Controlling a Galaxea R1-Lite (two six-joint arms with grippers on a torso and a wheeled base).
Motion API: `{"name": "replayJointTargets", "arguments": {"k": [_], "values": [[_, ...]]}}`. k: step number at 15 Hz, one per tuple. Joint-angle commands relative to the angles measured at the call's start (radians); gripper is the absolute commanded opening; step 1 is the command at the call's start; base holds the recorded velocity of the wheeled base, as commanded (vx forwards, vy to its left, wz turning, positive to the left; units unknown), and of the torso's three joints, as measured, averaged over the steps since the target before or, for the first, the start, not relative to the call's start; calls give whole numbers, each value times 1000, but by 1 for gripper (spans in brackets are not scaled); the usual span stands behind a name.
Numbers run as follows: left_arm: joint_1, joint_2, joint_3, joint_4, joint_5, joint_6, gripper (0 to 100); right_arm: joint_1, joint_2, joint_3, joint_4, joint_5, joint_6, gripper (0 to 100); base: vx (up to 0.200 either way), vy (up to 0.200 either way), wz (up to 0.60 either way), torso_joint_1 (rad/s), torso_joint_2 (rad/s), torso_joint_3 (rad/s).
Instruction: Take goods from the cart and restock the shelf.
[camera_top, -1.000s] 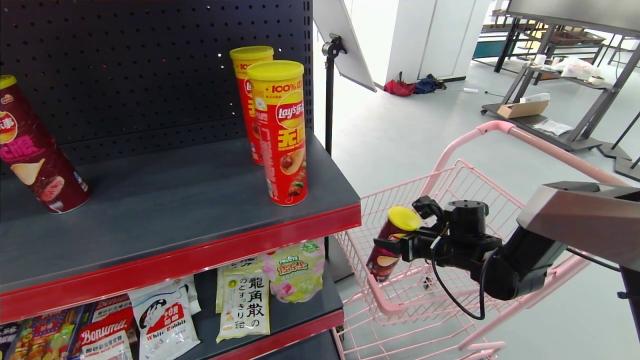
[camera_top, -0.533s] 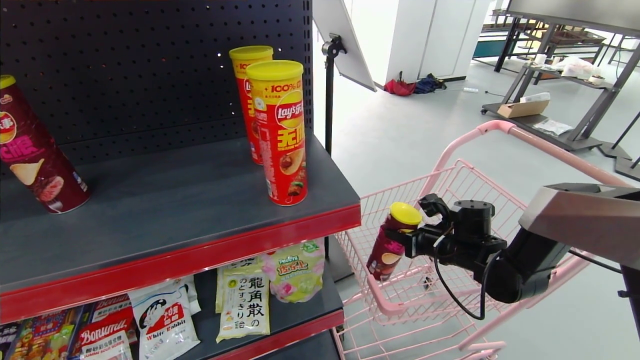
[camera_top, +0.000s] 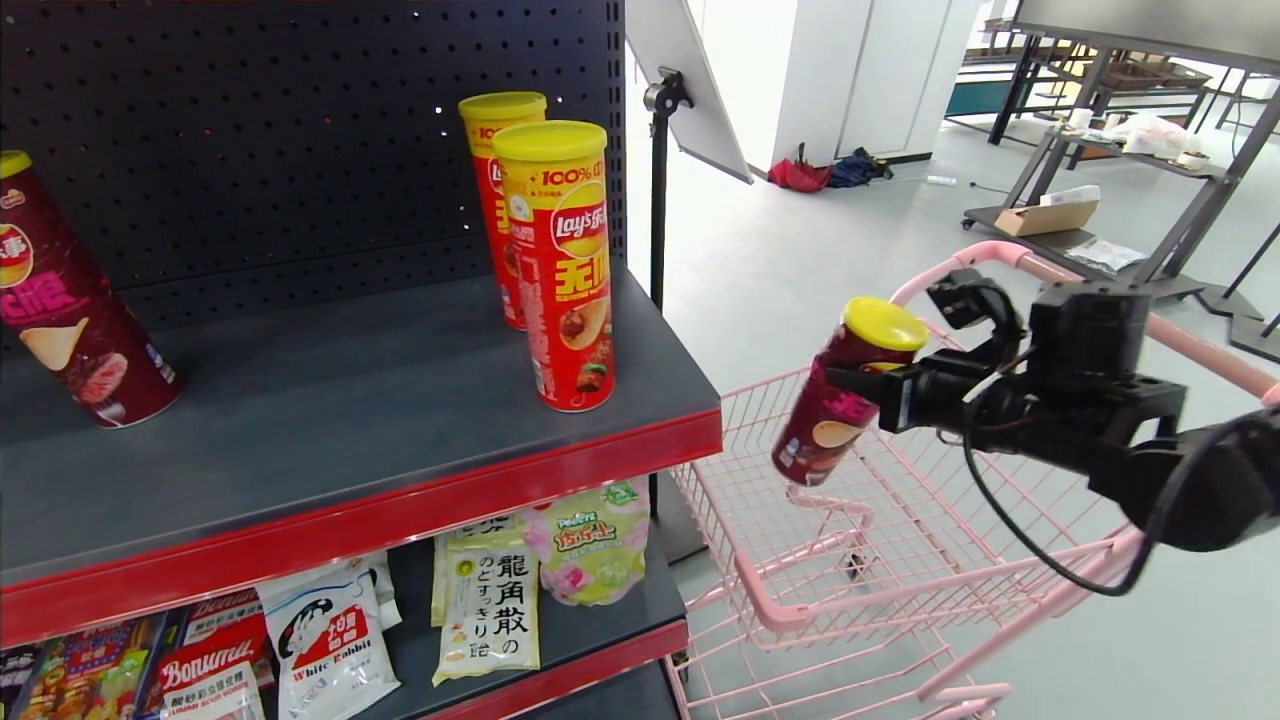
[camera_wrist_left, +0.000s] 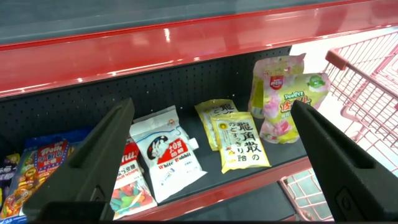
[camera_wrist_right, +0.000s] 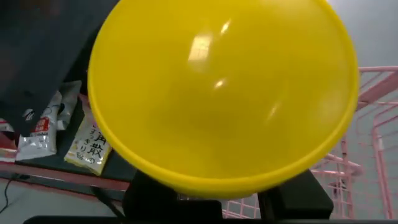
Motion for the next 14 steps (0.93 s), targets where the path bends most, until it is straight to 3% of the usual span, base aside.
{"name": "replayJointTargets", "arguments": {"k": [1, 3, 7, 10, 14], "values": [[0, 1, 0, 0, 0, 0, 100, 7, -328, 7, 184, -128, -8, 0, 0, 0, 0, 0, 0, 0], [0, 1, 0, 0, 0, 0, 100, -3, -403, 28, 208, -252, -8, 0, 0, 0, 0, 0, 0, 0], [0, 1, 0, 0, 0, 0, 100, -11, -601, 85, 414, -280, -8, 0, 0, 0, 0, 0, 0, 0], [0, 1, 0, 0, -1, 0, 100, -6, -862, 60, 828, -329, -31, 0, 0, 0, 0, 0, 0, 0], [0, 1, 0, 0, -1, 0, 100, -51, -1008, 151, 865, -439, -57, 0, 0, 0, 0, 0, 0, 0]]}}
